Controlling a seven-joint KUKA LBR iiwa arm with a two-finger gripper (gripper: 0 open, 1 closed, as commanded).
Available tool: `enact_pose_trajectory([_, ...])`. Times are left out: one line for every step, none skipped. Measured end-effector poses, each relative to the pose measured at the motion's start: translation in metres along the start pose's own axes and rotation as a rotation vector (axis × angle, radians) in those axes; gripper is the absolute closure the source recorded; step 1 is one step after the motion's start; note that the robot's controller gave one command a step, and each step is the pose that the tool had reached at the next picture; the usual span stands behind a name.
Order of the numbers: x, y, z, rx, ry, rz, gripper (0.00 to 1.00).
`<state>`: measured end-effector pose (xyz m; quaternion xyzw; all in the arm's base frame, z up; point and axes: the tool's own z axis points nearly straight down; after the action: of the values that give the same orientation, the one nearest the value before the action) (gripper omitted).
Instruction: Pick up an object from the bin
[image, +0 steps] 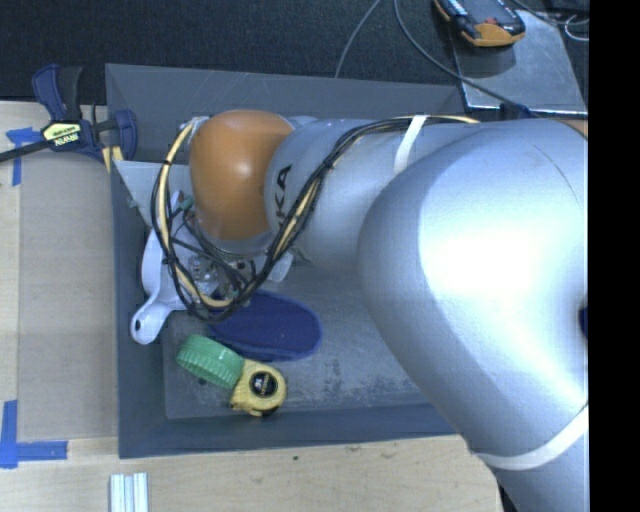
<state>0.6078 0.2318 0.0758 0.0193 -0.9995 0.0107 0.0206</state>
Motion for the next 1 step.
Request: enact_pose_trajectory([0.0, 0.0, 0.0, 0.0, 0.0, 0.0, 1.0])
